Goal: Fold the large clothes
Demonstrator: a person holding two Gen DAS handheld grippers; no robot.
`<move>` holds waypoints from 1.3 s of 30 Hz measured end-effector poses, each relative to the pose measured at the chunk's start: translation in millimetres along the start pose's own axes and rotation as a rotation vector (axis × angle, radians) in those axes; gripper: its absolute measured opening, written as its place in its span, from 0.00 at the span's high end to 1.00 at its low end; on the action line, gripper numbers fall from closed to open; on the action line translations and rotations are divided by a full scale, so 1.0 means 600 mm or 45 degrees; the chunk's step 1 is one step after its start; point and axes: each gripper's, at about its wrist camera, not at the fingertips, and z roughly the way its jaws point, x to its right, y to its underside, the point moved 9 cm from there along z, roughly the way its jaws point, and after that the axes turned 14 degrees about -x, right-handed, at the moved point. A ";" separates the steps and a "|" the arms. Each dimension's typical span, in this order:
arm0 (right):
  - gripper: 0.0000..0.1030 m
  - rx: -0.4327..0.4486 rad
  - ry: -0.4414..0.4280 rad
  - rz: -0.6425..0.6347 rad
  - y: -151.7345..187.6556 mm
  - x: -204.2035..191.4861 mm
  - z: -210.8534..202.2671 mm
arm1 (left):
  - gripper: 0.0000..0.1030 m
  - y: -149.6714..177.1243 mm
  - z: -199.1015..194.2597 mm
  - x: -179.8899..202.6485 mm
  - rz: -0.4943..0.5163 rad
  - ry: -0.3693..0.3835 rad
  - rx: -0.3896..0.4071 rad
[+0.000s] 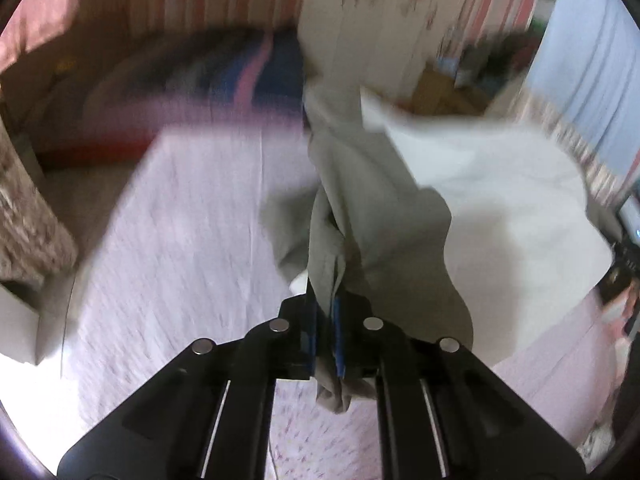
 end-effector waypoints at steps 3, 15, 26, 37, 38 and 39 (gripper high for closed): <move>0.70 -0.170 -0.080 0.082 0.064 0.018 0.085 | 0.88 0.049 0.094 -0.014 -0.062 0.054 -0.136; 0.44 0.047 -0.290 0.220 -0.074 0.052 -0.001 | 0.18 -0.070 0.014 -0.012 -0.044 -0.106 0.026; 0.93 -0.064 -0.087 0.147 -0.181 0.017 0.124 | 0.95 -0.205 0.192 0.063 -0.023 0.043 -0.212; 0.55 0.043 -0.074 0.285 -0.225 0.051 0.077 | 0.81 -0.222 0.103 -0.037 -0.248 0.023 0.055; 0.55 0.016 -0.141 0.327 -0.216 0.060 0.083 | 0.76 -0.217 0.109 -0.047 -0.252 -0.024 0.034; 0.48 0.042 -0.211 0.380 -0.204 0.072 0.073 | 0.62 -0.210 0.108 -0.057 -0.247 -0.082 0.029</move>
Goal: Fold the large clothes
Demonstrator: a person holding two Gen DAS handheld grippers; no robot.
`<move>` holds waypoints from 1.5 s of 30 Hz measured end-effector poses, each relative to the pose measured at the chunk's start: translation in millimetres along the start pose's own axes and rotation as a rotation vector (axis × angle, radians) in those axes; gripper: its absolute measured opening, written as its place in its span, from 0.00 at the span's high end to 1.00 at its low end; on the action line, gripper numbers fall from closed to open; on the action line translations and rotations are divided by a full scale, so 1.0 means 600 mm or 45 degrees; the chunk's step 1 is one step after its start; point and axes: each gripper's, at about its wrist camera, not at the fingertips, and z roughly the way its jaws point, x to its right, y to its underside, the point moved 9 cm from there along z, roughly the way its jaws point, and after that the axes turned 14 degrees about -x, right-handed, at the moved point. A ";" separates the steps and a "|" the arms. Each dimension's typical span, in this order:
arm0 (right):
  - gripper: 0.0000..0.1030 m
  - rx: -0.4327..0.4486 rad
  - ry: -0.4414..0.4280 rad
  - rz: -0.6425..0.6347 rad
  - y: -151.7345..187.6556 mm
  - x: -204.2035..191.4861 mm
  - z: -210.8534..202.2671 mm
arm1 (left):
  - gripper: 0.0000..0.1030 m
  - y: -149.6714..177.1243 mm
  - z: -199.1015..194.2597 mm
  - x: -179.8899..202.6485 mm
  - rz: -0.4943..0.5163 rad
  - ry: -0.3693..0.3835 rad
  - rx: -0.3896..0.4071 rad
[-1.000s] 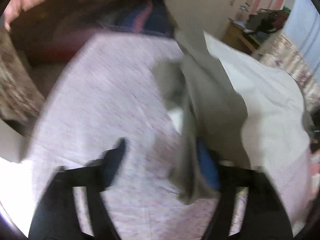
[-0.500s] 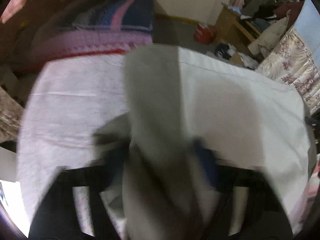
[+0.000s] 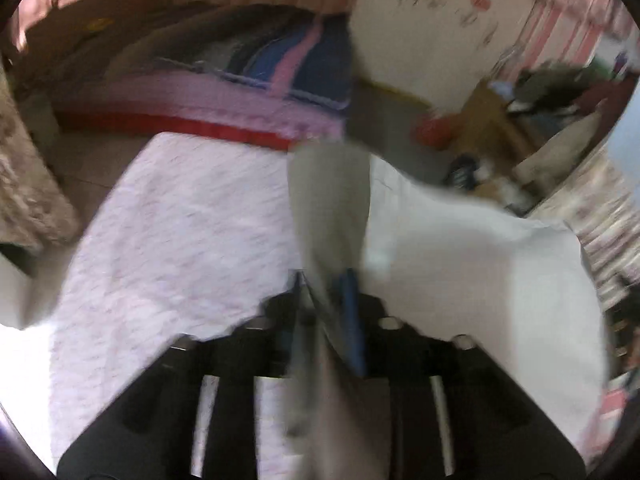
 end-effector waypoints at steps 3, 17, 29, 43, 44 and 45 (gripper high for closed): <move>0.35 0.047 0.046 -0.022 0.036 0.019 -0.034 | 0.05 0.028 -0.043 -0.021 -0.001 -0.044 0.102; 0.92 0.226 0.198 -0.280 0.158 -0.029 -0.109 | 0.94 0.225 -0.031 0.008 0.171 -0.029 -0.037; 0.53 0.116 -0.015 0.015 0.215 0.085 -0.066 | 0.90 0.249 -0.023 -0.090 0.013 -0.079 -0.077; 0.34 0.246 0.091 -0.462 0.273 -0.149 -0.057 | 0.04 0.267 -0.122 0.227 0.349 -0.030 0.219; 0.34 0.238 0.085 -0.504 0.277 -0.166 -0.049 | 0.04 0.269 -0.111 0.253 0.386 -0.019 0.210; 0.34 0.226 0.096 -0.542 0.279 -0.176 -0.040 | 0.05 0.269 -0.098 0.270 0.423 -0.027 0.200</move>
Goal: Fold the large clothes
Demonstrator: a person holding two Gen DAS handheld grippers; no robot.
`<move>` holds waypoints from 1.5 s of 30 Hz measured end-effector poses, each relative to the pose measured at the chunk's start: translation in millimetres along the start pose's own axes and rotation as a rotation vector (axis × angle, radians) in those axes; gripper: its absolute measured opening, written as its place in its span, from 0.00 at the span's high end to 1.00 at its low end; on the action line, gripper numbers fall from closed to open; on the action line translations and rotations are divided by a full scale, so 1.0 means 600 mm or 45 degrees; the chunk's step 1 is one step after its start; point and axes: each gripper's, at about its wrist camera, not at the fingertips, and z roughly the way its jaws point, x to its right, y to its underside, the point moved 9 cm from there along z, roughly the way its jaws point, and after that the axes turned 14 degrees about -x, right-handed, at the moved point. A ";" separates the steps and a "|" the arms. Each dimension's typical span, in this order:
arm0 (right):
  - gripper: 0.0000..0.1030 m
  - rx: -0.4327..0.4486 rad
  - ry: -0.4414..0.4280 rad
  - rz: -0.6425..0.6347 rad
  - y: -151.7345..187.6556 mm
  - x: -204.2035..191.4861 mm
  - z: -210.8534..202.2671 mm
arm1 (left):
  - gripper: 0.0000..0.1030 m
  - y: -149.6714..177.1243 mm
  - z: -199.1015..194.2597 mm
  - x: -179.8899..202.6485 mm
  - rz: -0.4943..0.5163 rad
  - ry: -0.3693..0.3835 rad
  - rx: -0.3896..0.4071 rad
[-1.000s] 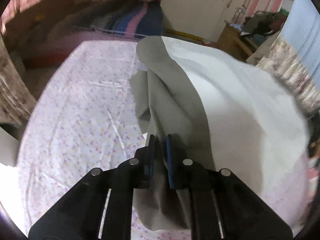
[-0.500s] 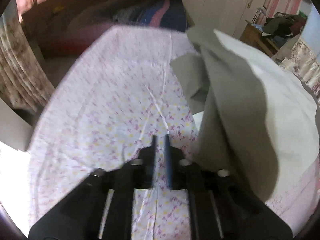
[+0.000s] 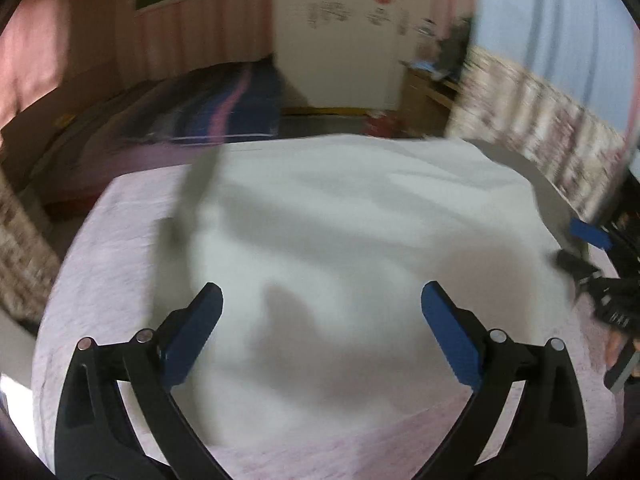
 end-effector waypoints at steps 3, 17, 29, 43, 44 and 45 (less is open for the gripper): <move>0.37 -0.091 0.051 -0.116 0.015 -0.017 0.042 | 0.17 -0.001 0.058 0.008 0.086 -0.187 -0.069; 0.43 -0.200 0.016 -0.038 0.071 0.109 0.100 | 0.29 0.065 0.107 -0.157 -0.147 0.002 -0.223; 0.43 -0.255 -0.112 0.035 0.055 0.135 0.140 | 0.27 0.059 0.133 -0.159 -0.086 0.057 -0.210; 0.29 -0.256 0.094 0.083 0.061 0.112 0.082 | 0.03 0.048 0.040 -0.087 -0.153 -0.114 -0.133; 0.29 -0.236 0.089 0.072 0.060 0.103 0.070 | 0.03 0.044 0.033 -0.075 -0.148 -0.113 -0.122; 0.29 -0.222 0.085 0.064 0.058 0.097 0.062 | 0.03 0.040 0.027 -0.060 -0.144 -0.104 -0.110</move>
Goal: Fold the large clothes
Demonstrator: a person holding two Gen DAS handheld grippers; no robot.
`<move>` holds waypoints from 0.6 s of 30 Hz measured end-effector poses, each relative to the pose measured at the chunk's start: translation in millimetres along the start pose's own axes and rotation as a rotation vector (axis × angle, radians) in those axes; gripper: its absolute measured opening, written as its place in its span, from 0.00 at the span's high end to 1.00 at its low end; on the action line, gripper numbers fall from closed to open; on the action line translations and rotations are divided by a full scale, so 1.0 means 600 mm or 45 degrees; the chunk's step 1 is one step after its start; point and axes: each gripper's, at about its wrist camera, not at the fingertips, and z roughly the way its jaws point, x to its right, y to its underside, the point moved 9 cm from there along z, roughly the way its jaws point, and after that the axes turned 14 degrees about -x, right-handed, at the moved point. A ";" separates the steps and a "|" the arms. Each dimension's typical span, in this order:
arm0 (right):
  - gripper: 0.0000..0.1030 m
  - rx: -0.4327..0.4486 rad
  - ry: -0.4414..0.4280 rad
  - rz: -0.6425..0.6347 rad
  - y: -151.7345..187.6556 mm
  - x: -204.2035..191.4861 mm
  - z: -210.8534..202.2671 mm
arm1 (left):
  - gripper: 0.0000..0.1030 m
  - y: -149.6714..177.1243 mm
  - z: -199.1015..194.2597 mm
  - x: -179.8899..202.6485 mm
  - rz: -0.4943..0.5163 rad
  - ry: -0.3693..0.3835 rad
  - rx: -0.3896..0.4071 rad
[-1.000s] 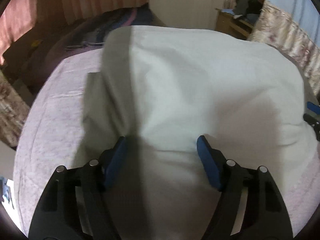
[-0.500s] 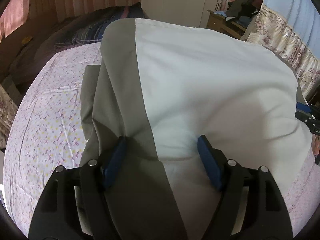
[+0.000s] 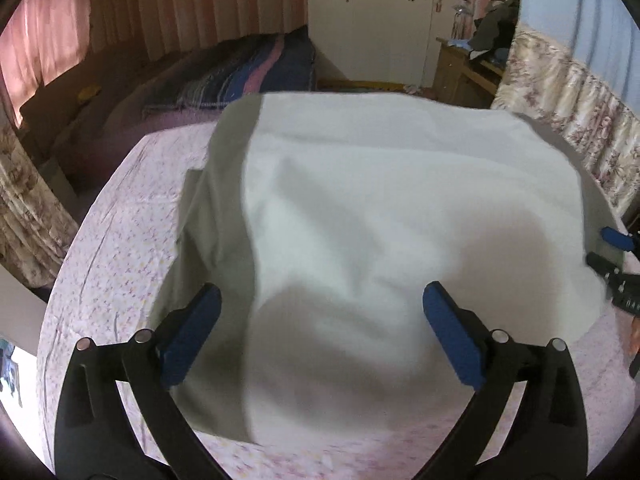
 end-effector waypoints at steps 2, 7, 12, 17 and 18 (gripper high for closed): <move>0.29 0.031 0.017 -0.015 0.004 -0.010 -0.022 | 0.03 0.000 -0.005 0.026 0.012 0.023 0.003; 0.08 0.130 -0.058 0.175 0.013 0.035 -0.072 | 0.03 0.002 -0.009 0.092 0.025 0.122 0.014; 0.07 0.111 -0.274 0.556 0.054 0.120 -0.065 | 0.03 -0.006 0.032 0.138 0.007 0.162 -0.033; 0.07 0.030 -0.398 0.698 0.108 0.131 -0.023 | 0.03 -0.004 0.086 0.148 0.000 0.156 -0.094; 0.07 0.025 -0.416 0.721 0.115 0.129 -0.019 | 0.03 -0.003 0.094 0.150 0.002 0.148 -0.100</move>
